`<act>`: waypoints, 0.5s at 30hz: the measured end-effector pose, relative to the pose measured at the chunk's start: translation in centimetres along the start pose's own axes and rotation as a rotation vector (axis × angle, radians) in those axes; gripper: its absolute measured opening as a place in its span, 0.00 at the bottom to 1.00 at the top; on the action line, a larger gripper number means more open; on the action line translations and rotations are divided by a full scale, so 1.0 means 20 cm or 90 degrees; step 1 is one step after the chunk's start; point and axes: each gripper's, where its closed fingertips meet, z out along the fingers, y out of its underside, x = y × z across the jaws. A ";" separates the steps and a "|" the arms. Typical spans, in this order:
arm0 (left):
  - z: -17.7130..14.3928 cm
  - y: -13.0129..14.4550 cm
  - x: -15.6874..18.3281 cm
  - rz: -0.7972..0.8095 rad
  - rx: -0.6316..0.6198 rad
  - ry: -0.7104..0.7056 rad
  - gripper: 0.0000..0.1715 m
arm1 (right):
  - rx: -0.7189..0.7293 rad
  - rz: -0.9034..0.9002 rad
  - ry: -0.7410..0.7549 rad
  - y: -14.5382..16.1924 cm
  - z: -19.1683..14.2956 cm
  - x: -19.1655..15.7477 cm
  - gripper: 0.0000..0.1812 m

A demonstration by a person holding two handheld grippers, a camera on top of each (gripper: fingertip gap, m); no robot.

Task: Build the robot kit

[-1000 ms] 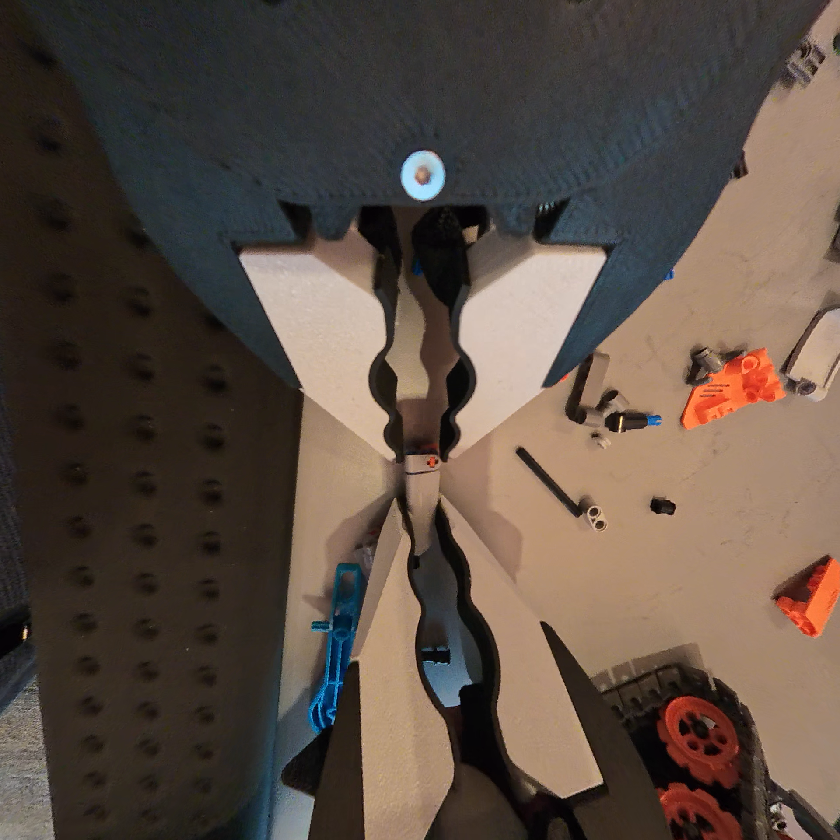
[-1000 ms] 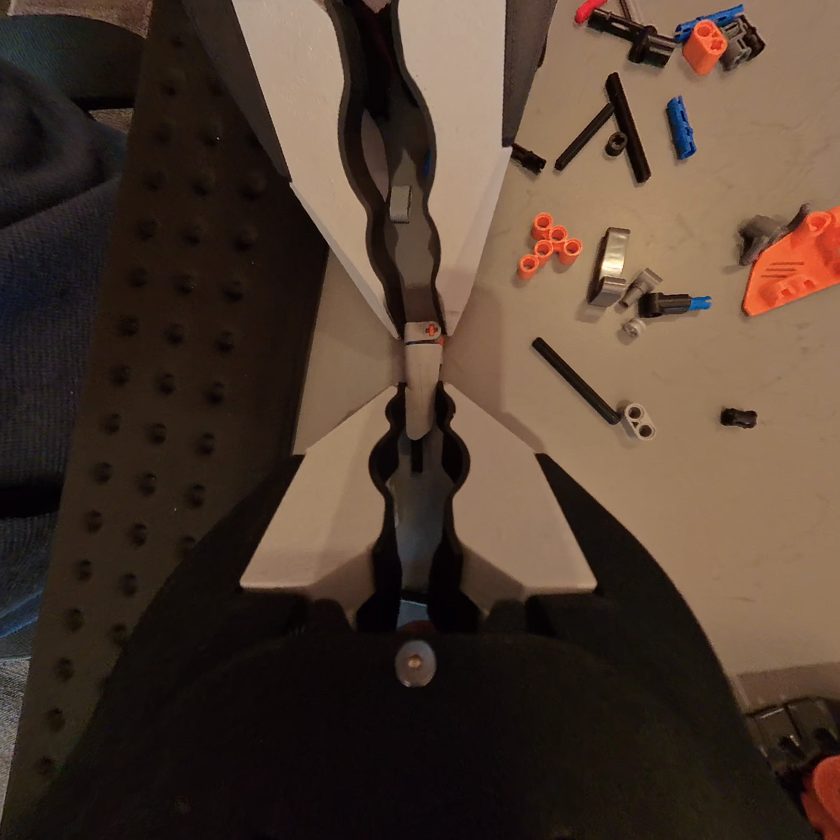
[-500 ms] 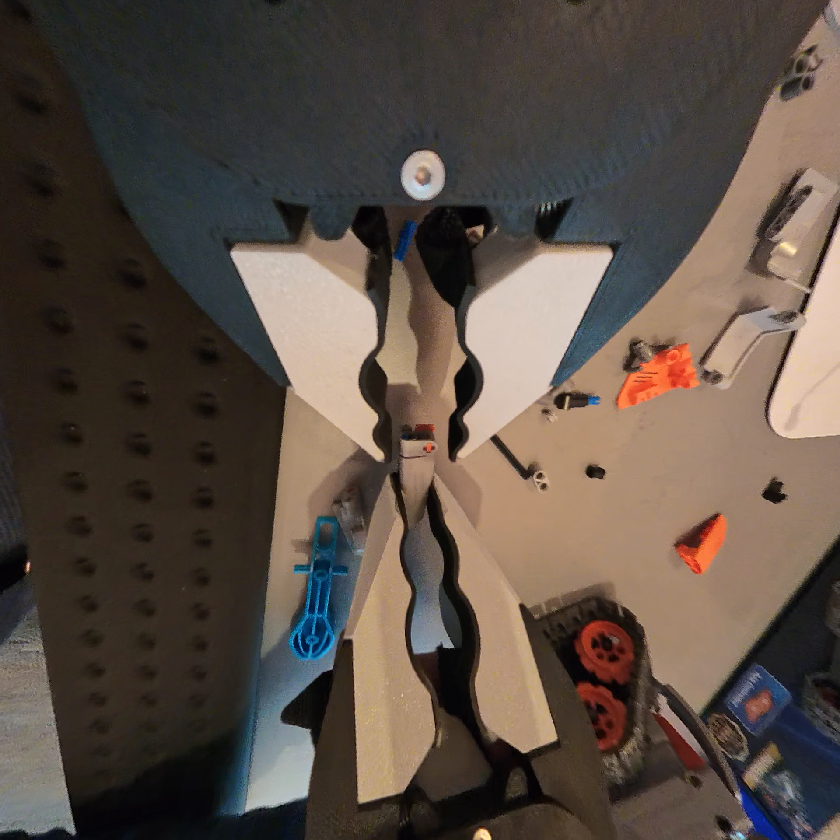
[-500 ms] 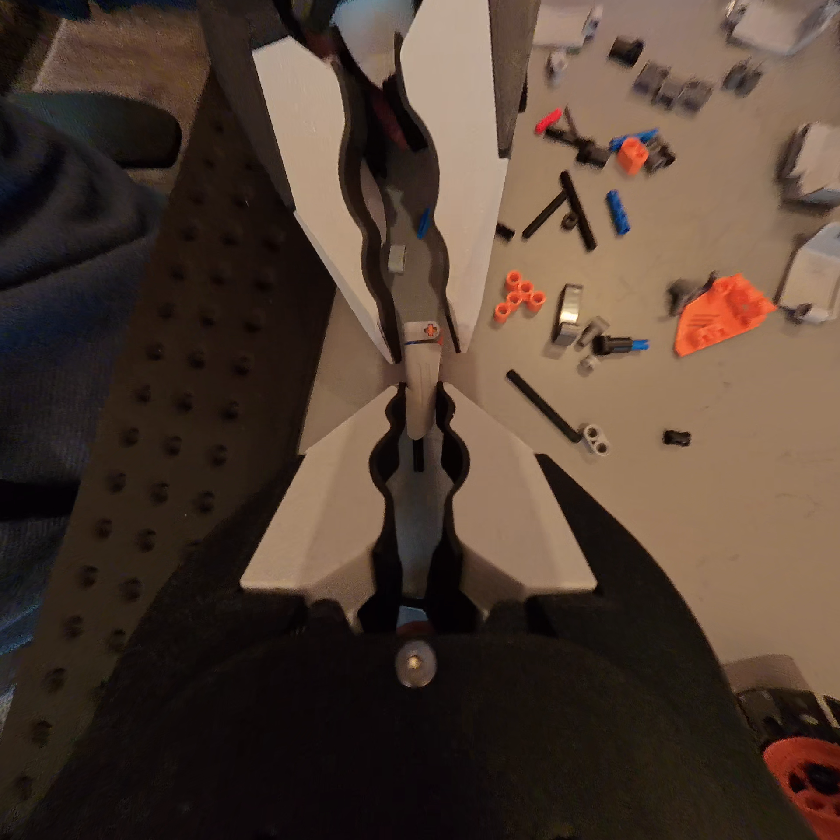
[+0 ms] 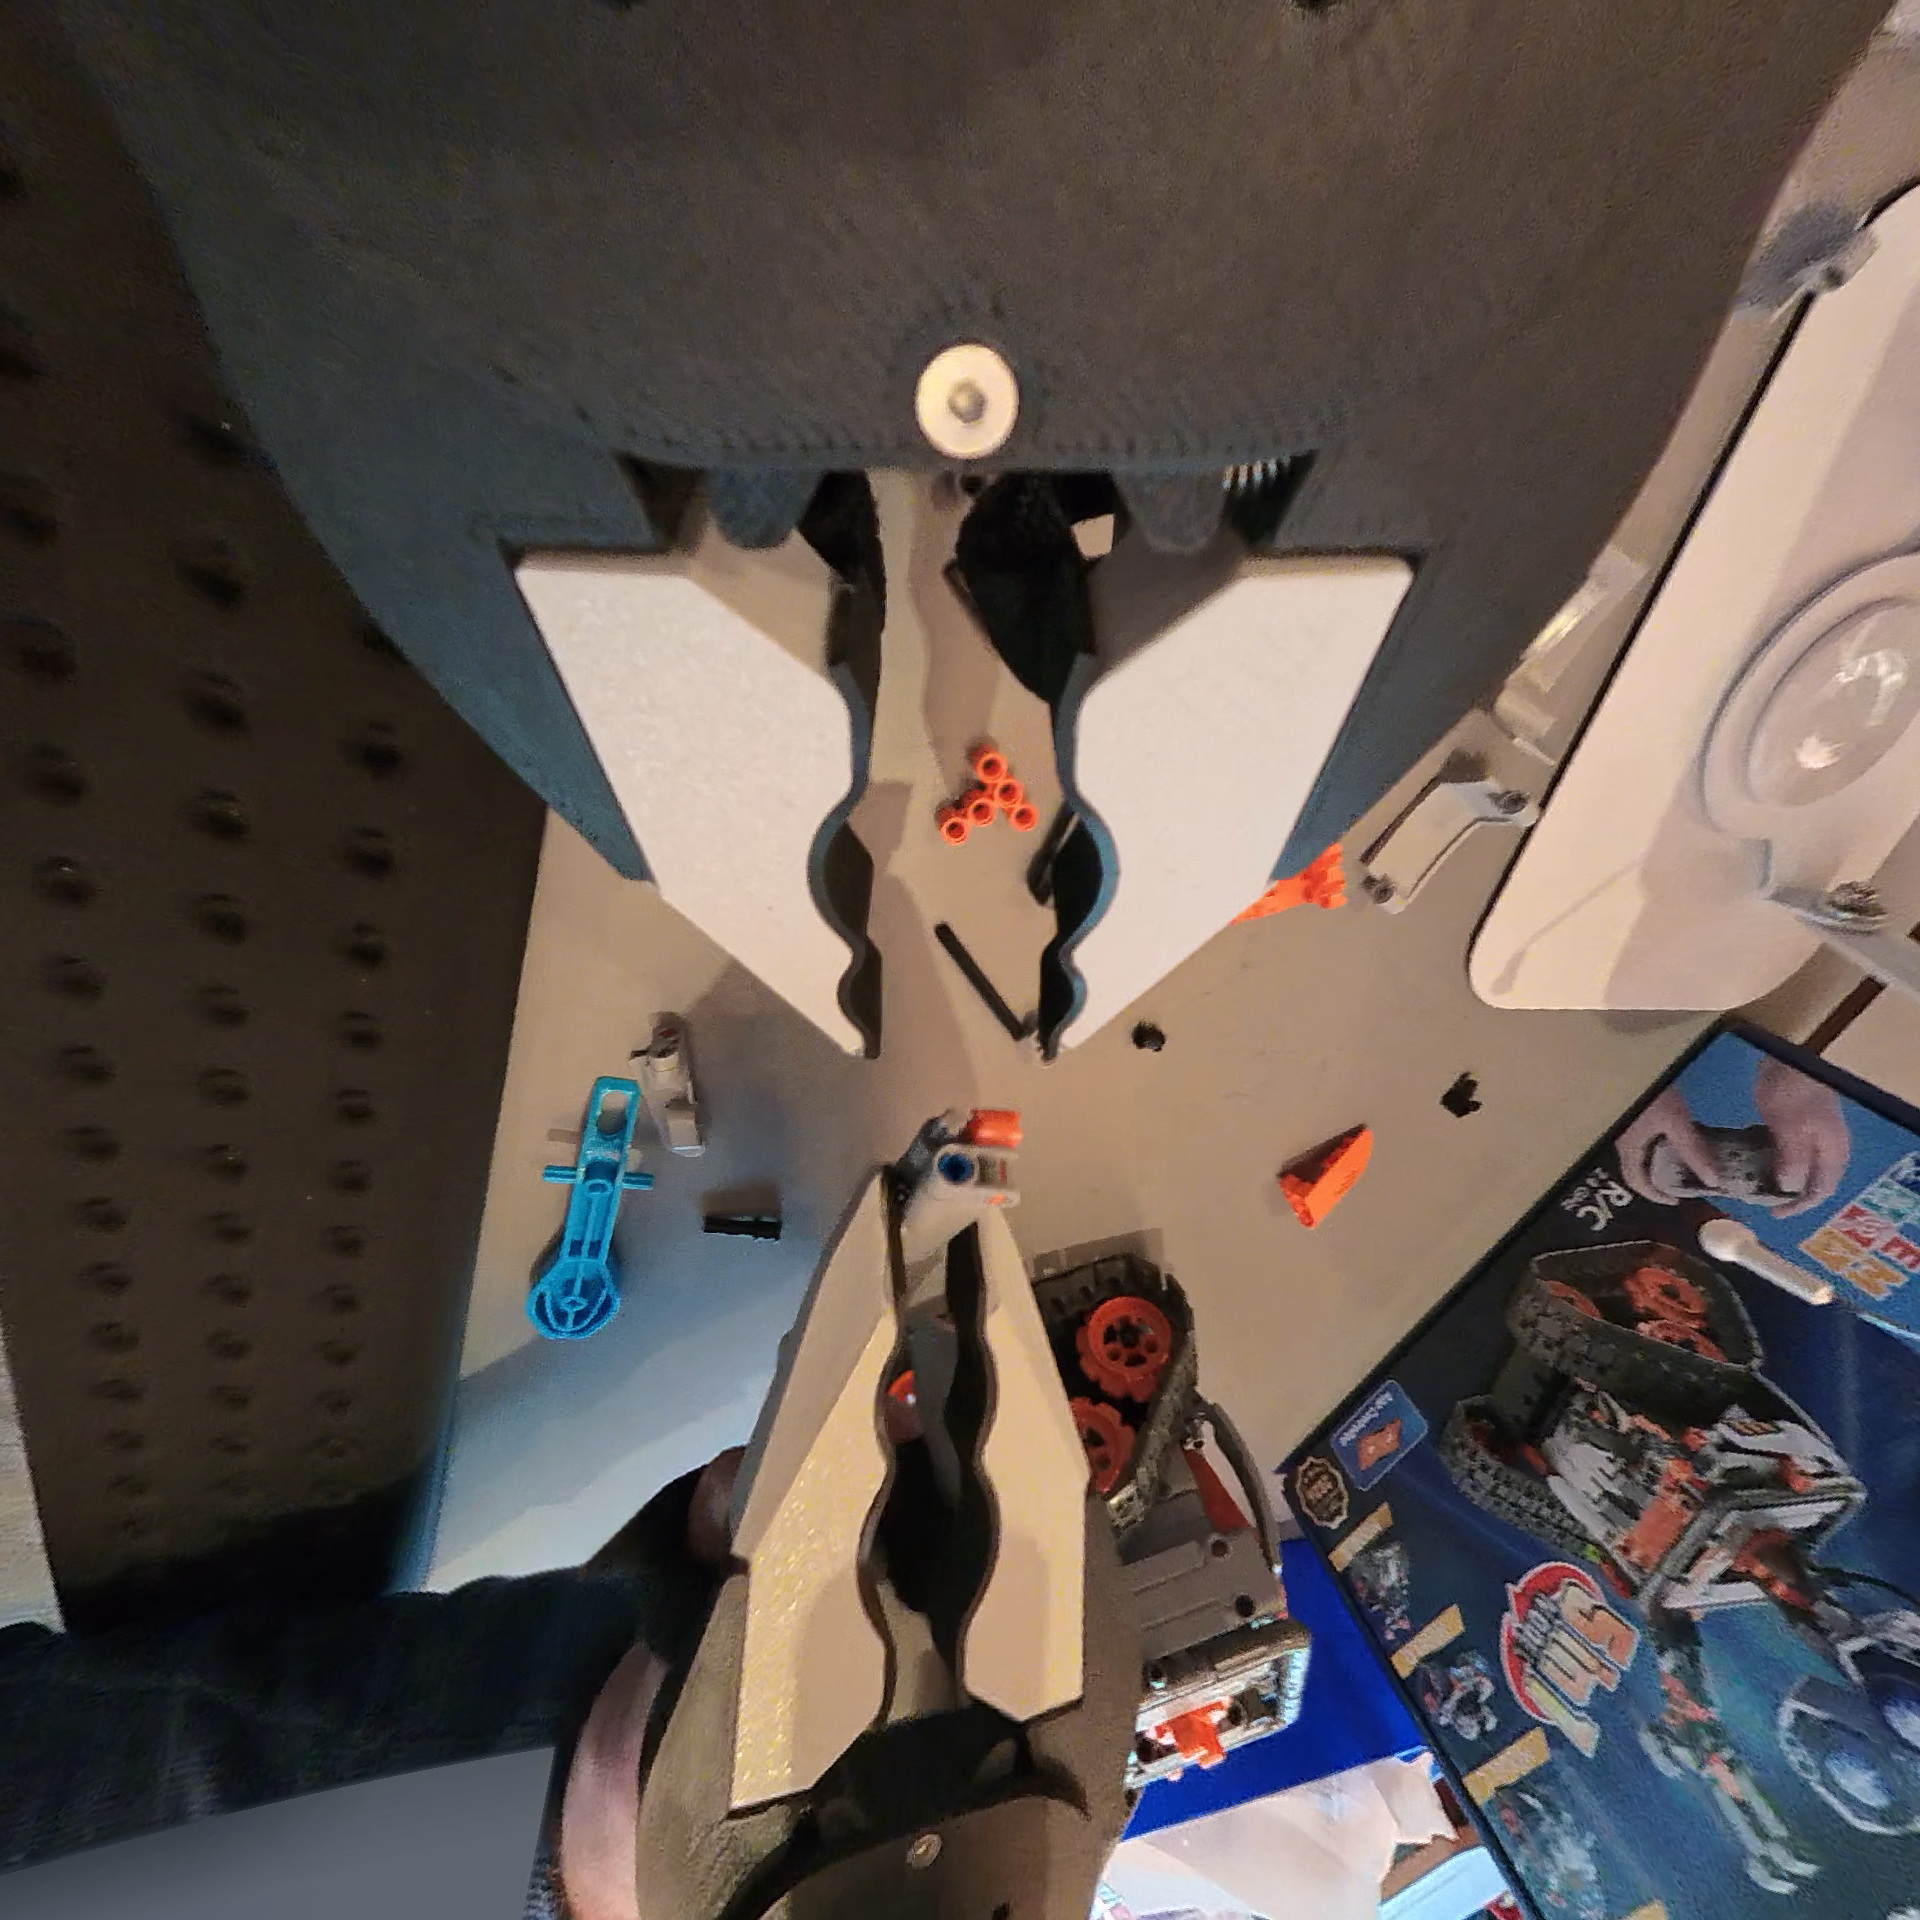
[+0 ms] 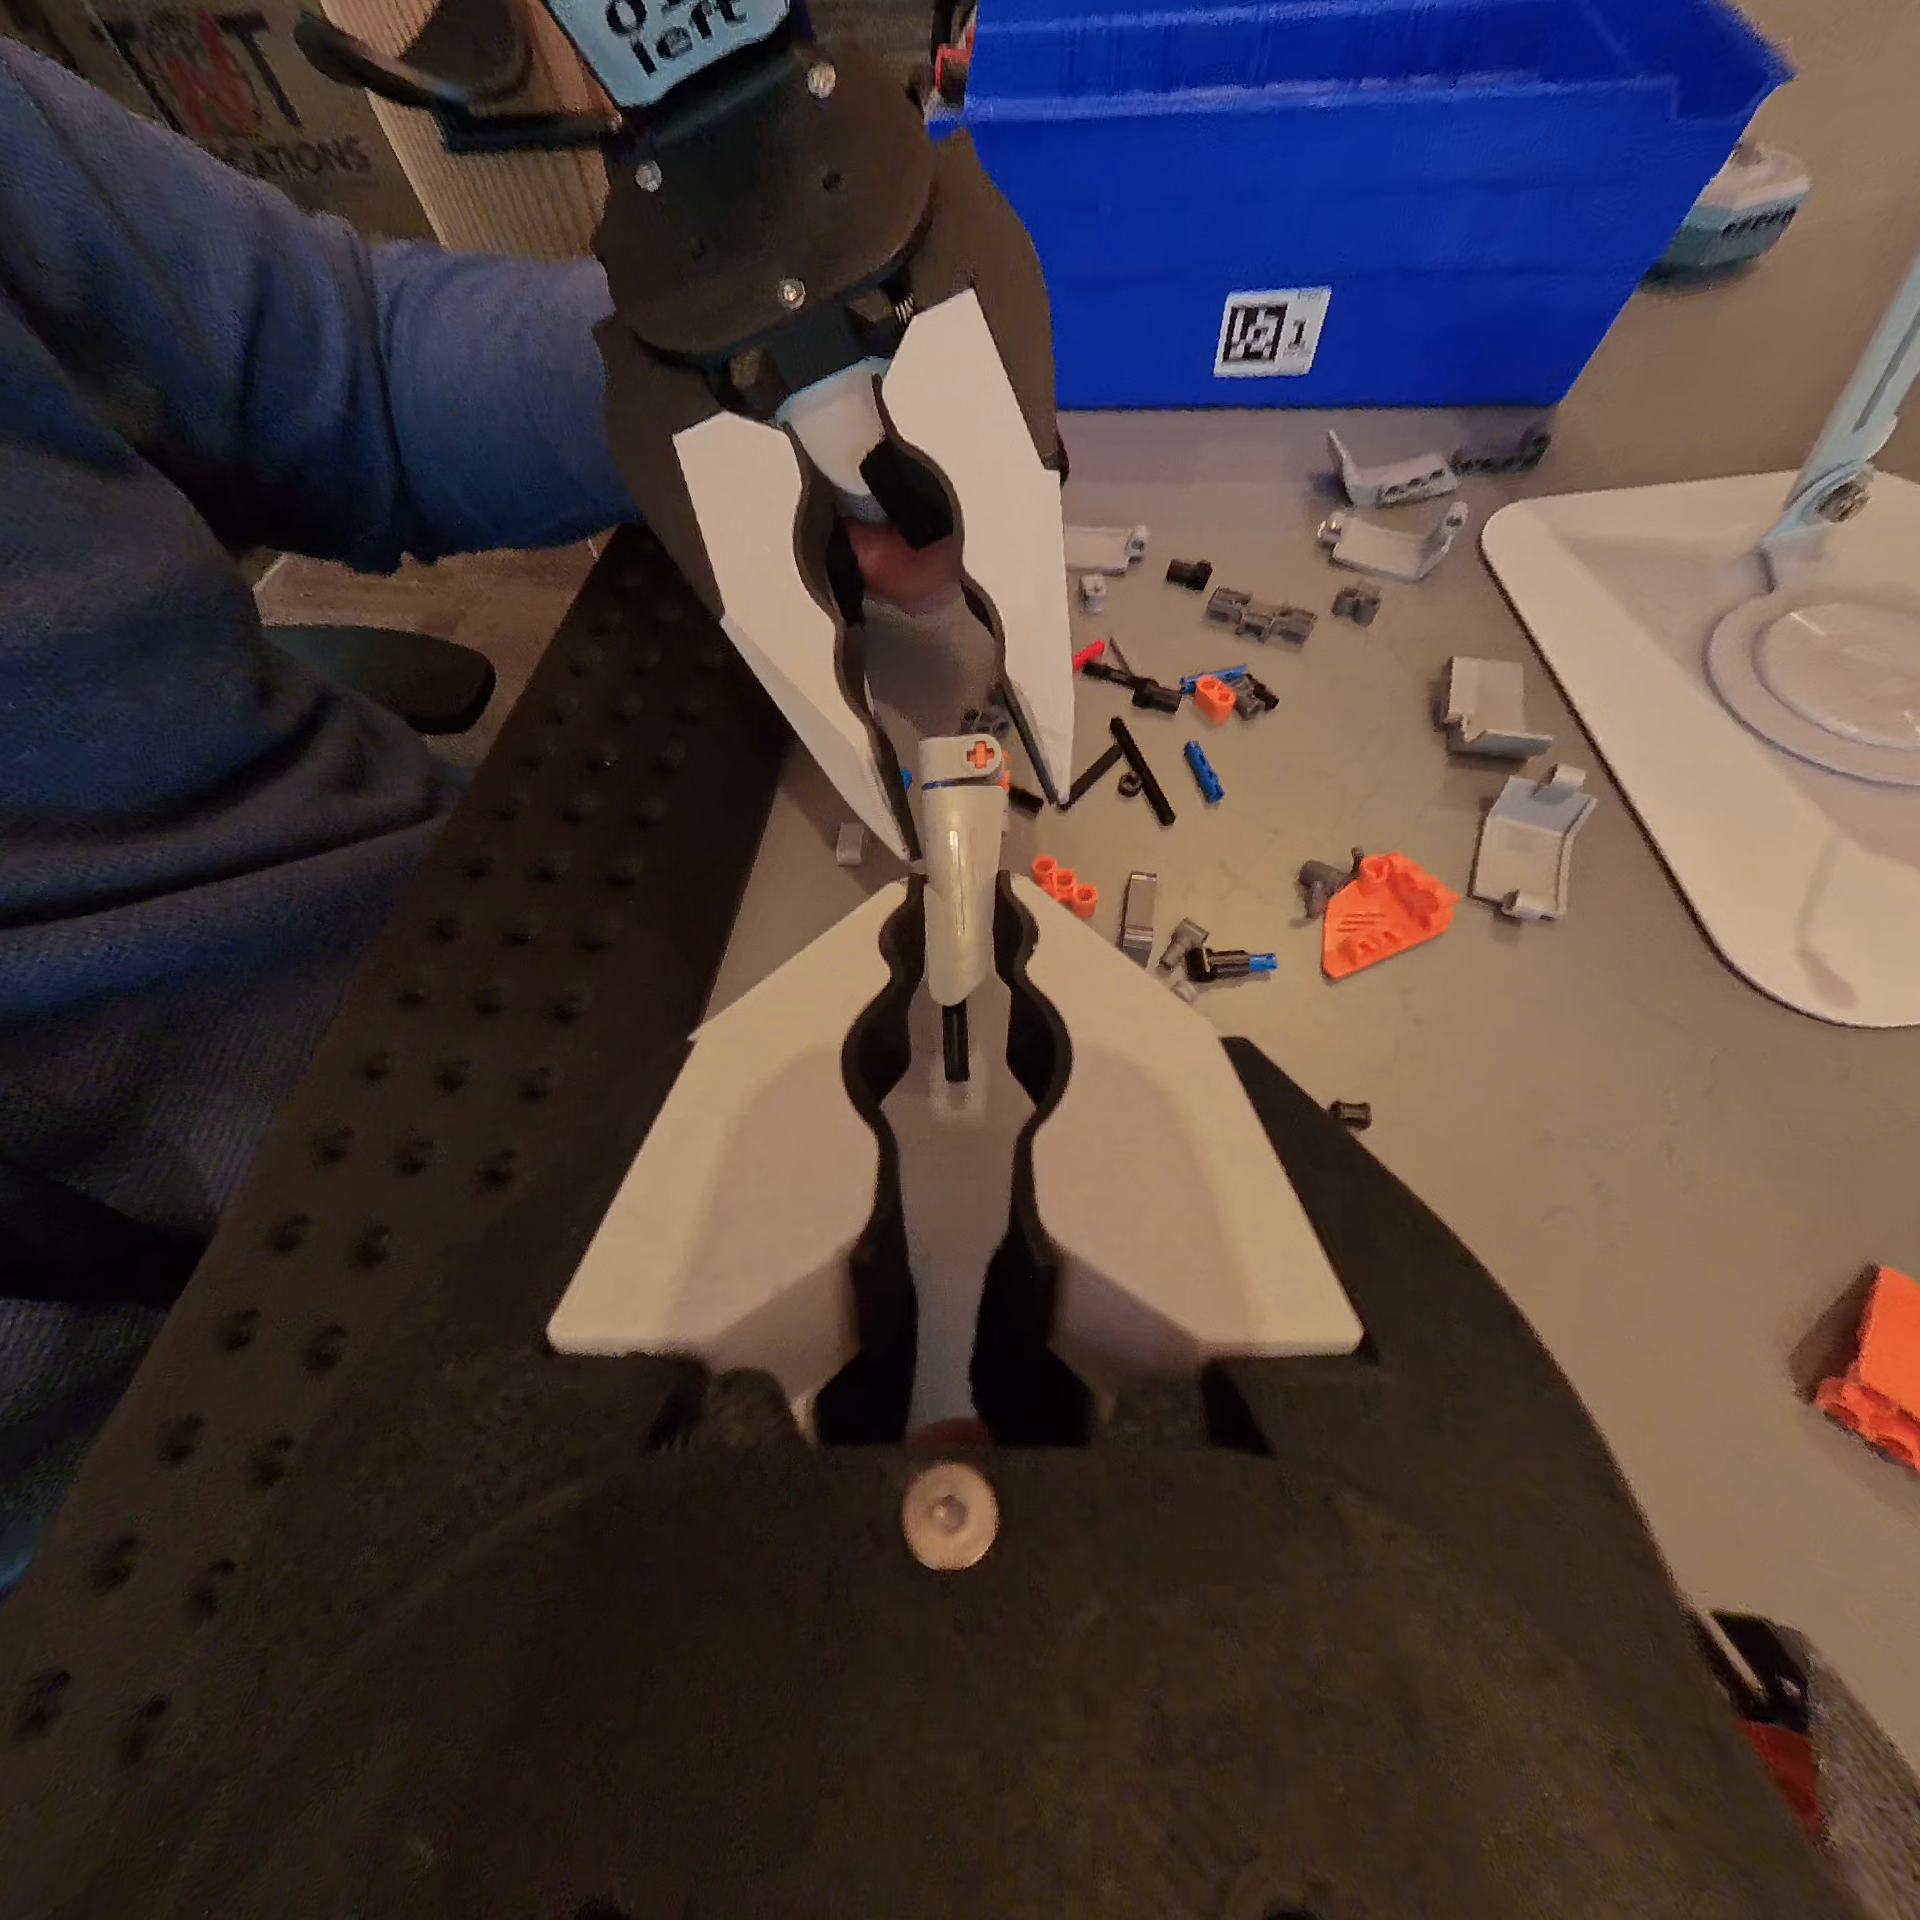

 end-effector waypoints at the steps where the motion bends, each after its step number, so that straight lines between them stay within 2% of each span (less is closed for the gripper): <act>1: -0.01 0.00 -0.01 -0.001 -0.001 -0.008 0.16 | 0.006 0.000 0.001 -0.01 -0.01 0.00 0.06; 5: -0.07 0.03 -0.06 0.011 -0.019 -0.051 0.16 | 0.015 0.004 0.014 -0.02 -0.03 0.02 0.06; 8: -0.15 0.06 -0.12 0.016 -0.042 -0.100 0.16 | -0.016 0.009 0.026 0.02 -0.04 0.03 0.06; 13: -0.33 0.17 -0.20 0.011 -0.109 -0.169 0.16 | -0.162 0.021 0.019 0.23 -0.03 0.01 0.06; 15: -0.39 0.24 -0.19 -0.001 -0.158 -0.165 0.16 | -0.209 0.020 0.010 0.29 -0.03 -0.01 0.06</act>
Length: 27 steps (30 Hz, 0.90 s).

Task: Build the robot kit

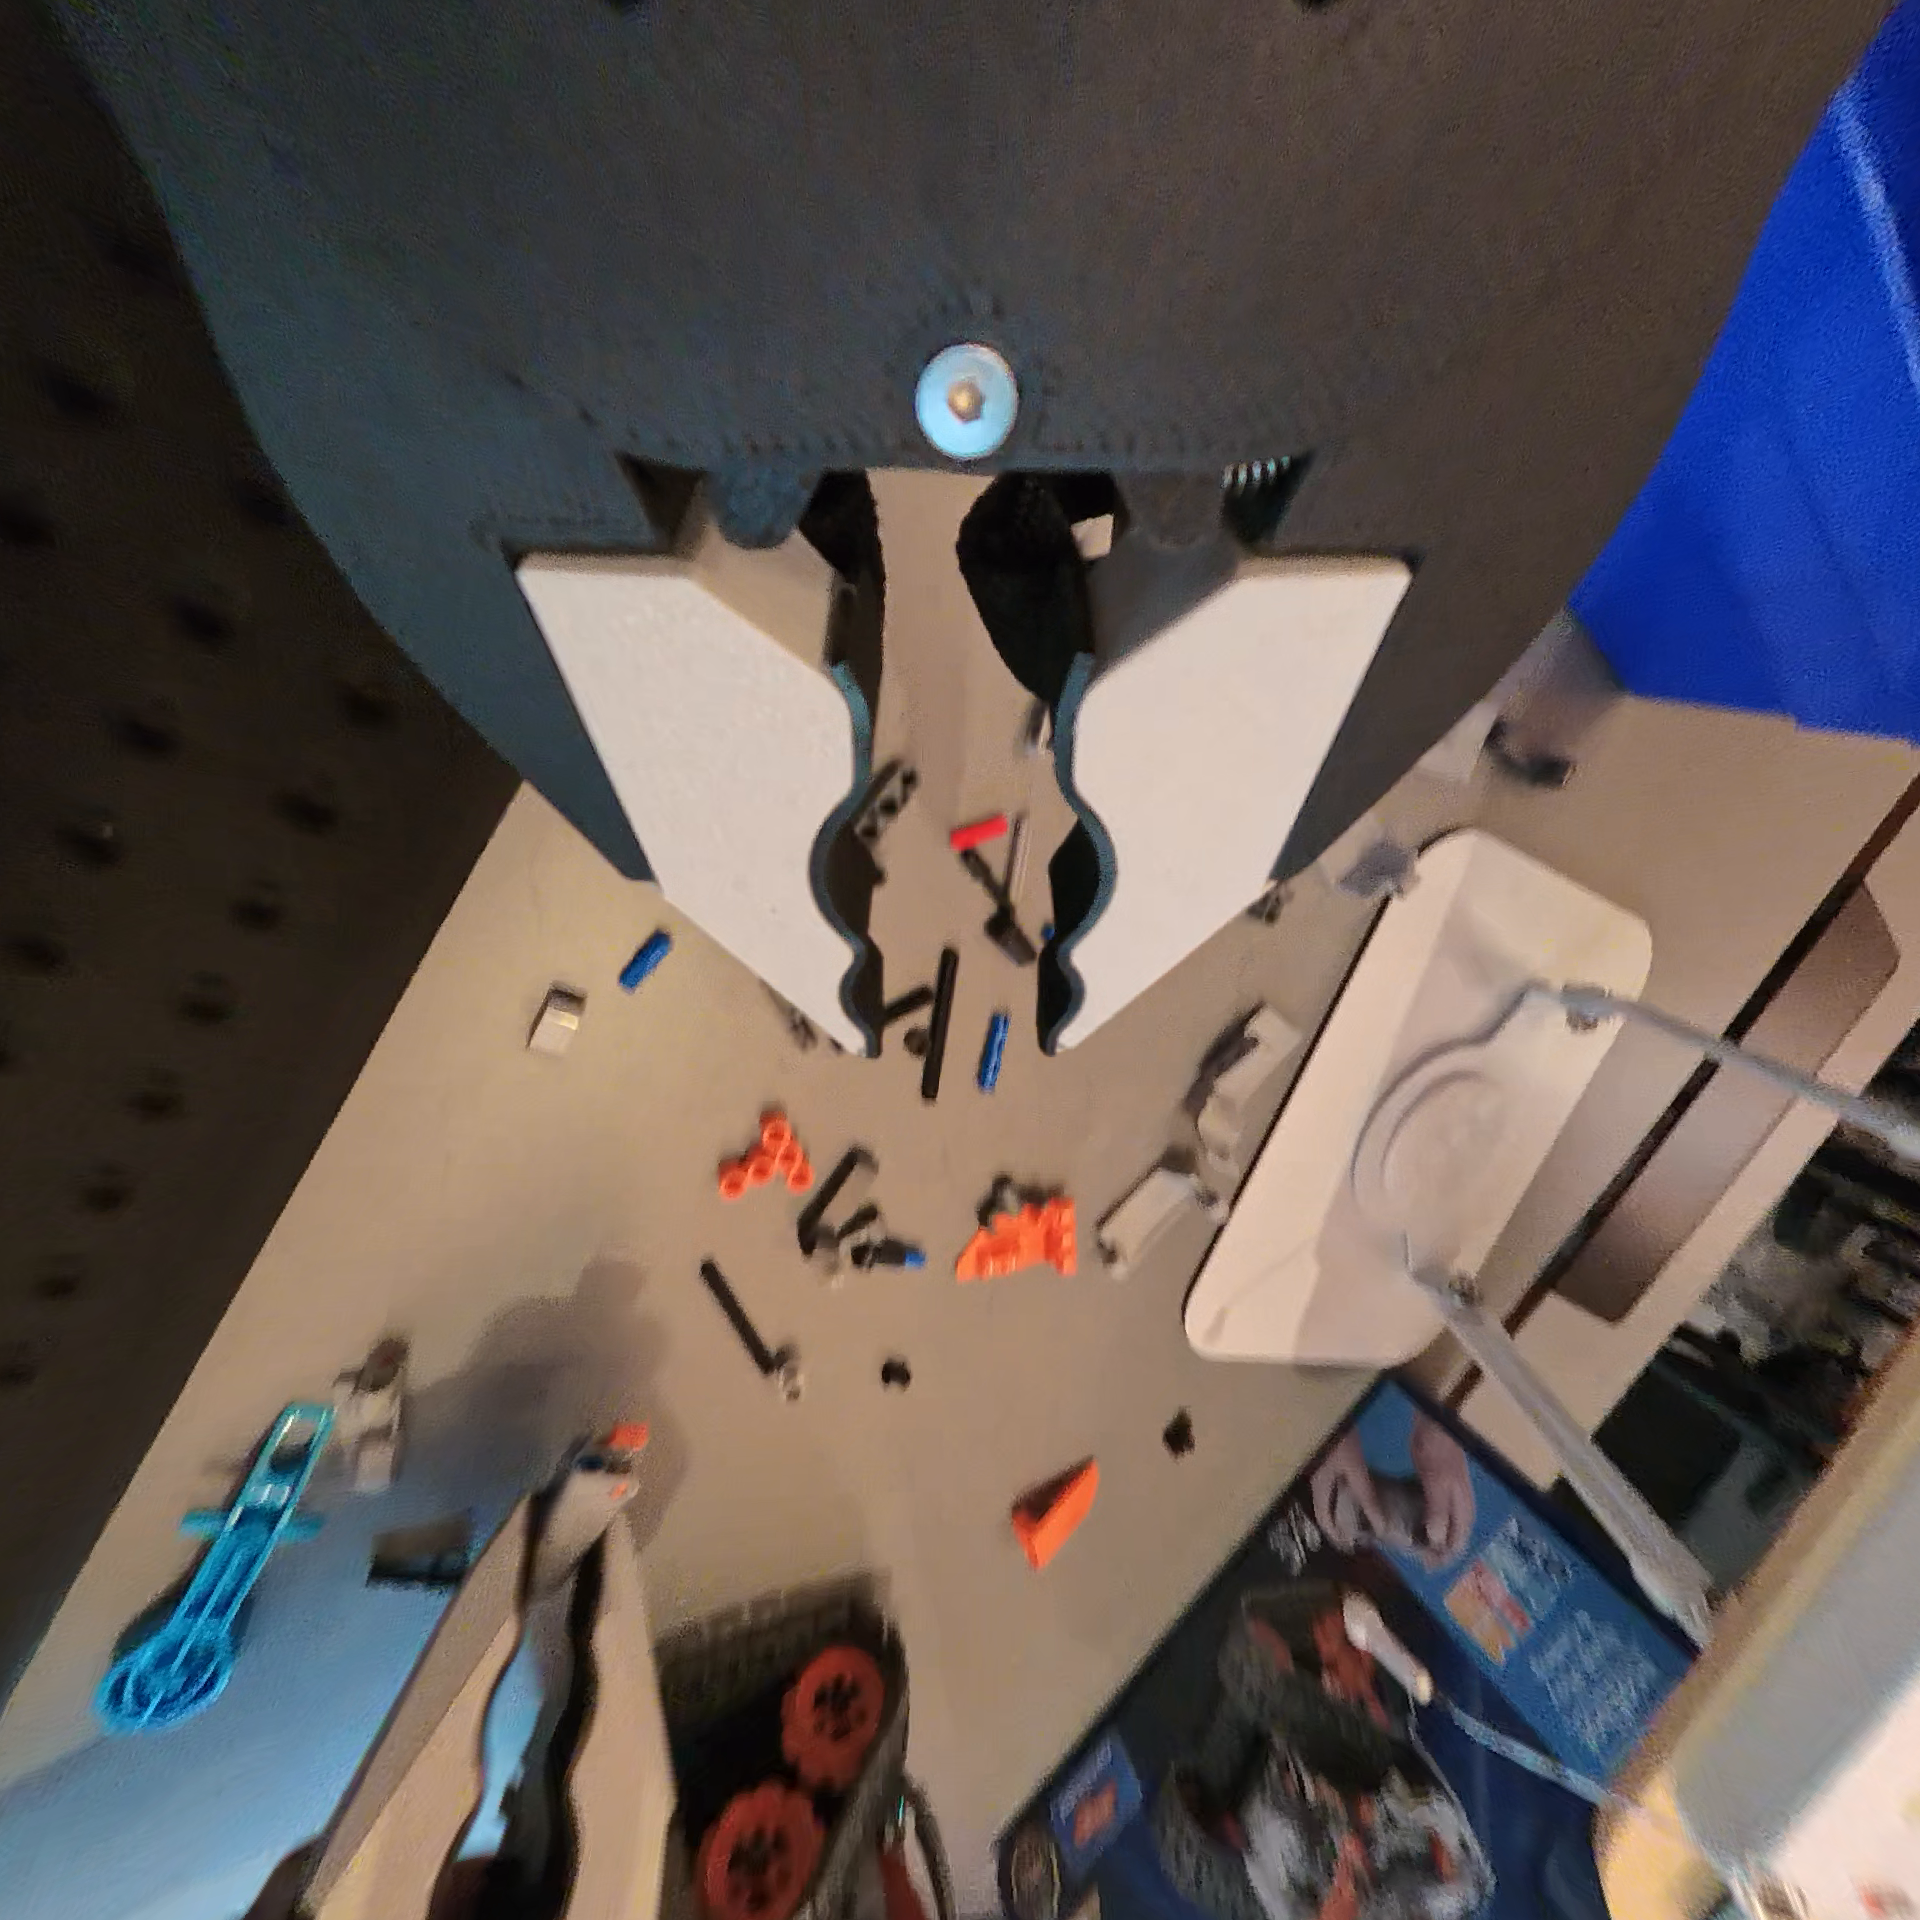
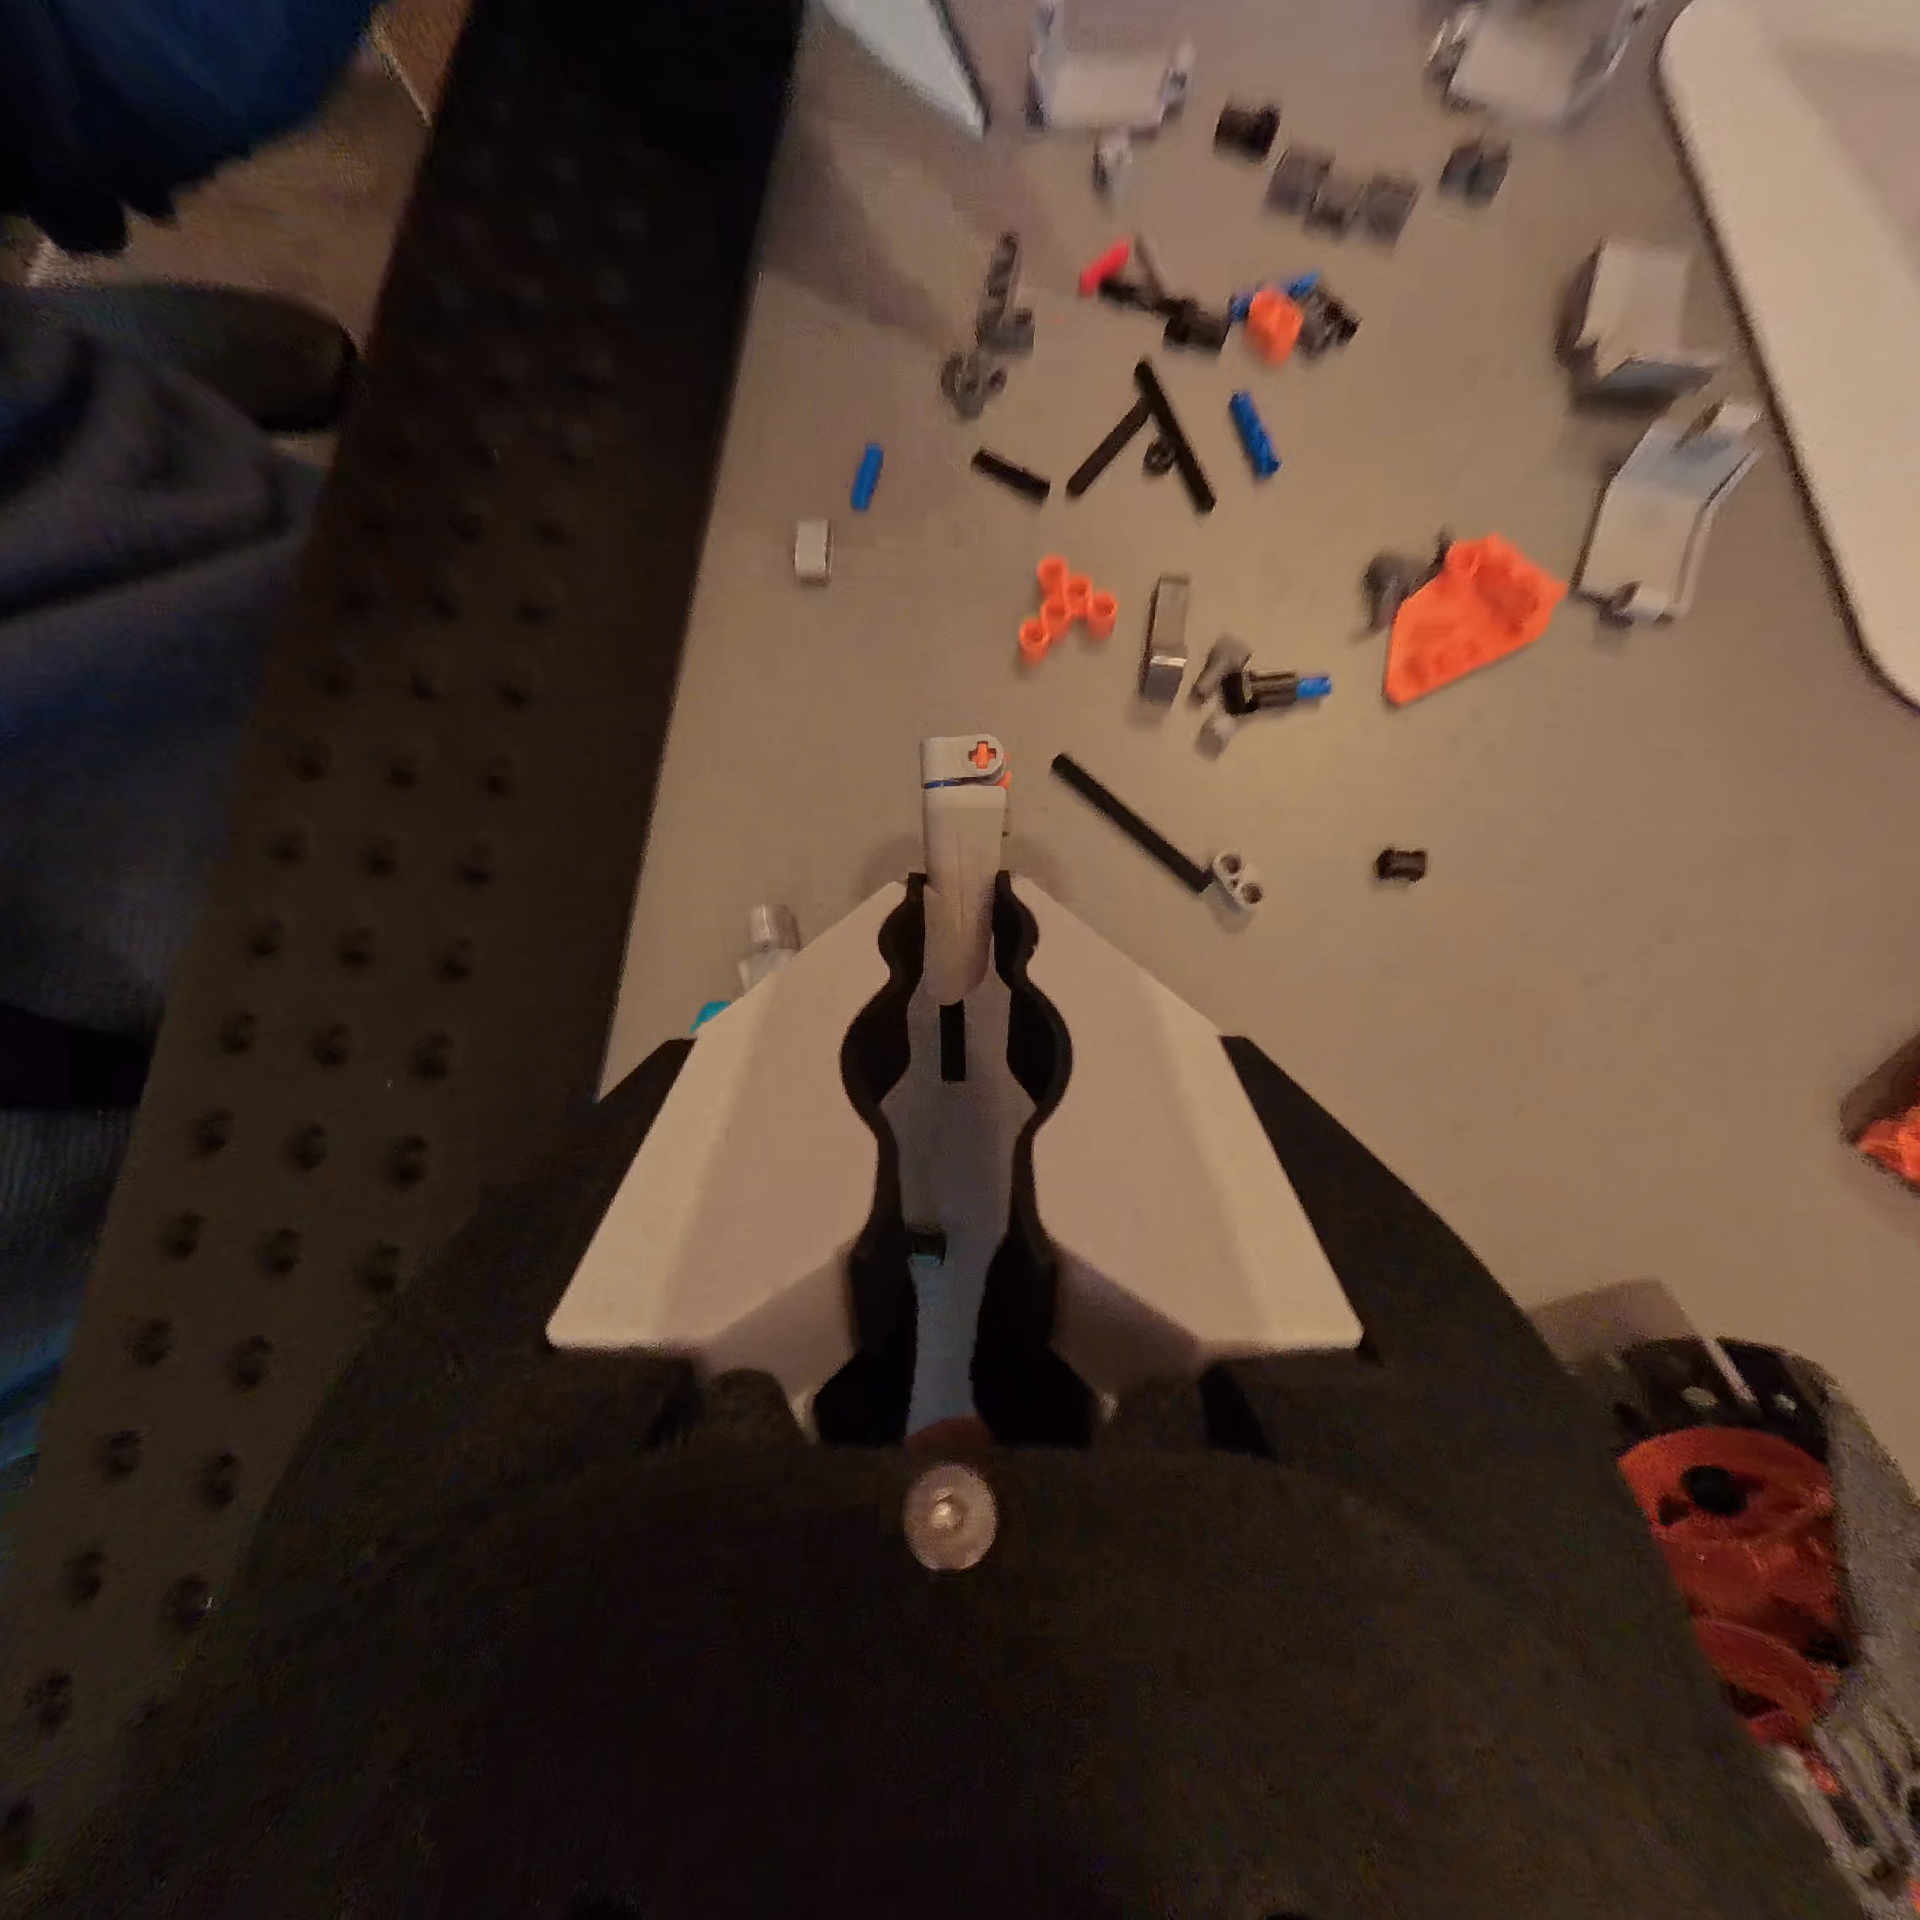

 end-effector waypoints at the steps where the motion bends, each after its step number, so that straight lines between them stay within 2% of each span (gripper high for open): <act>1: -0.01 0.04 -0.02 0.002 -0.020 -0.011 0.16 | -0.016 0.003 -0.012 0.02 0.01 -0.02 0.06; 4: -0.04 0.14 -0.02 -0.001 -0.088 -0.003 0.17 | -0.062 0.012 -0.034 0.08 0.06 -0.05 0.06; 7: -0.06 0.19 -0.01 -0.011 -0.116 0.010 0.18 | -0.098 0.008 -0.040 0.13 0.10 -0.06 0.06; 14: -0.06 0.29 0.03 0.000 -0.174 0.062 0.19 | -0.084 -0.002 -0.038 0.09 0.09 -0.07 0.14; 22: 0.06 0.25 0.18 0.088 -0.171 0.141 0.18 | -0.035 -0.016 -0.017 0.02 0.04 -0.05 0.13; 27: 0.07 0.25 0.24 0.092 -0.169 0.168 0.16 | -0.026 -0.022 -0.013 0.02 0.04 -0.04 0.12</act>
